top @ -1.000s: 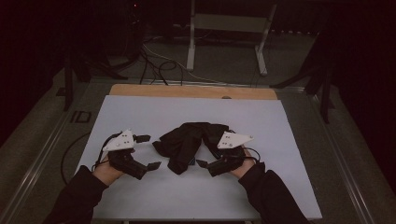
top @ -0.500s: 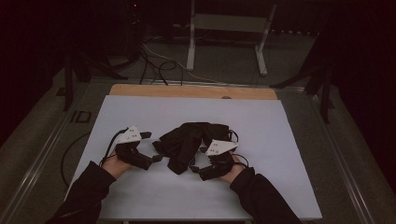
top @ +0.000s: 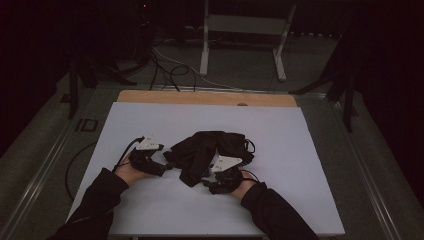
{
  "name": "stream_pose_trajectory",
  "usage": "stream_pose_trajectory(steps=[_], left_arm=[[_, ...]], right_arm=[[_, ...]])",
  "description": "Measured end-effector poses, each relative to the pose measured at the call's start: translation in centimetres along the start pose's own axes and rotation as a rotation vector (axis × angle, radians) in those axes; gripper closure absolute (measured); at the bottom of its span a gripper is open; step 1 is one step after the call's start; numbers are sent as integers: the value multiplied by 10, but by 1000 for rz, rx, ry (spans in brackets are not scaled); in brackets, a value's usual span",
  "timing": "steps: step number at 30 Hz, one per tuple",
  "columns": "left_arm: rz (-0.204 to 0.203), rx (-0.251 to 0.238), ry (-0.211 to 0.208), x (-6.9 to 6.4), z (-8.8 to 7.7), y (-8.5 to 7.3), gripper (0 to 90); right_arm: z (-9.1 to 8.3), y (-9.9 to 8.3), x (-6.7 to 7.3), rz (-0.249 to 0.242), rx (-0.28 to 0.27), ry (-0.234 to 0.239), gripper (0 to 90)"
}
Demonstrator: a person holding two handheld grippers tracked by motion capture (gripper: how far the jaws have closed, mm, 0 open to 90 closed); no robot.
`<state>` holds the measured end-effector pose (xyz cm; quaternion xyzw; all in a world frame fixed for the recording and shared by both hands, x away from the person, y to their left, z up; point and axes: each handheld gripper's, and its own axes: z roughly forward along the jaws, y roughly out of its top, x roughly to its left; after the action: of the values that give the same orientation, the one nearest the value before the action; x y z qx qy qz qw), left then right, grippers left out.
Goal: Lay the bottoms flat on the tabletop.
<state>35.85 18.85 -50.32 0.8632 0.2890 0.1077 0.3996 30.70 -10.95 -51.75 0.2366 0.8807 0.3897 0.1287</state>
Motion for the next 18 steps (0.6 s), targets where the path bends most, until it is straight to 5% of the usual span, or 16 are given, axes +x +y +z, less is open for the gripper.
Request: stream_pose_trajectory(steps=[9, 14, 18], left_arm=[[-17, 41, -11, 9, 14, -3, 445], [-10, 75, -10, 10, 21, -2, 634], [2, 66, -3, 7, 21, 0, 822]], right_arm=[[4, 0, -1, 8, 1, -40, 657], [2, 0, -2, -60, 9, -77, 821], [-2, 1, -3, -59, 8, -69, 846]])
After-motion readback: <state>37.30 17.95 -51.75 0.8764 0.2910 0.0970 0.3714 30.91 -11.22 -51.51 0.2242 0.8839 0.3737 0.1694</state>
